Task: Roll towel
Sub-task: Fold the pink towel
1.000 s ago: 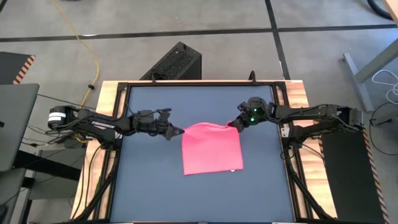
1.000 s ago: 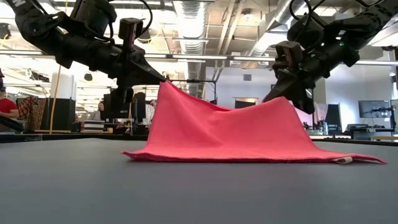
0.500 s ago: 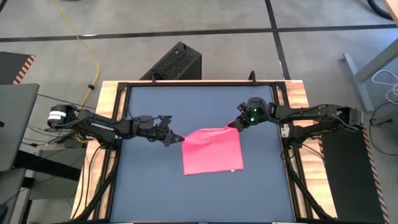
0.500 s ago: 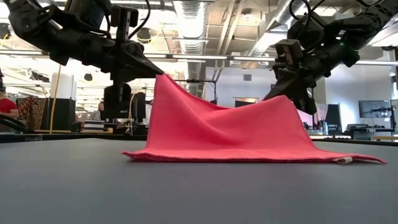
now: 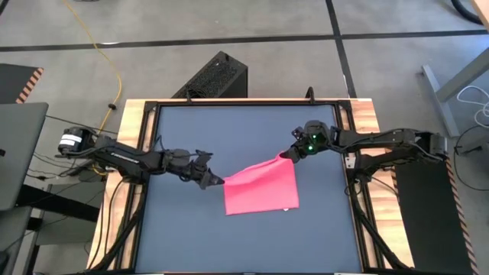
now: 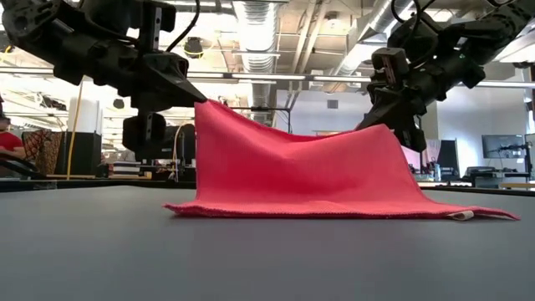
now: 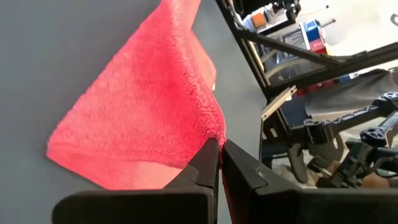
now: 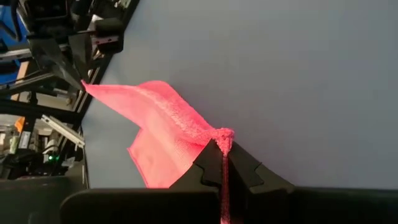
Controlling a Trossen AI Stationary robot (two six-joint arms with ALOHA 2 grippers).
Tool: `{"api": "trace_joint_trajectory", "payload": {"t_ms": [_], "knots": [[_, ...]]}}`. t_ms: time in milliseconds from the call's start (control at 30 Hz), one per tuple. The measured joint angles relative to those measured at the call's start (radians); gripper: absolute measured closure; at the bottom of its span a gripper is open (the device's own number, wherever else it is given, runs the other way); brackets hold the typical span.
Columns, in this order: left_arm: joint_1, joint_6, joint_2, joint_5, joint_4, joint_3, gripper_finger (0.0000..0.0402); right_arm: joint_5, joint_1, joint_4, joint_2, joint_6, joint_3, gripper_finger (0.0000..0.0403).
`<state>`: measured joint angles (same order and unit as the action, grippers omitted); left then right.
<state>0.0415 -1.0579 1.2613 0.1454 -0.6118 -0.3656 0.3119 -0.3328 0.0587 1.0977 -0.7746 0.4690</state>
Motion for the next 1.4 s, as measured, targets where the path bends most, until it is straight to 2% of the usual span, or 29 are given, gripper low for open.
{"api": "trace_joint_trajectory", "payload": {"t_ms": [267,400,567,733,933,1033,1167,1400], "knots": [[0.046,-0.04,0.0,-0.007,0.0,0.0,0.0401,-0.003,0.012,0.001,0.0,-0.023,0.0,0.0381],[0.072,-0.066,0.0,-0.048,0.0,0.0,0.0401,-0.004,0.06,0.001,0.0,-0.061,0.0,0.0381],[0.097,-0.127,0.02,-0.098,-0.01,0.0,0.0401,-0.066,0.139,-0.041,0.001,-0.078,0.0,0.0381],[0.134,-0.205,0.144,-0.084,-0.1,-0.001,0.0401,-0.11,0.205,-0.078,0.001,-0.108,0.0,0.0381],[0.176,-0.268,0.387,-0.08,-0.418,-0.031,0.0401,-0.146,0.268,-0.097,0.001,-0.161,0.0,0.0381],[0.187,-0.285,0.489,-0.068,-0.506,-0.07,0.0401,-0.157,0.298,-0.118,0.001,-0.186,0.0,0.0381],[0.209,-0.303,0.567,-0.047,-0.49,-0.117,0.0402,-0.159,0.335,-0.129,0.002,-0.205,0.0,0.0381],[0.228,-0.284,0.537,-0.138,-0.456,-0.112,0.0401,-0.207,0.356,-0.135,0.002,-0.205,0.0,0.0381]]}}
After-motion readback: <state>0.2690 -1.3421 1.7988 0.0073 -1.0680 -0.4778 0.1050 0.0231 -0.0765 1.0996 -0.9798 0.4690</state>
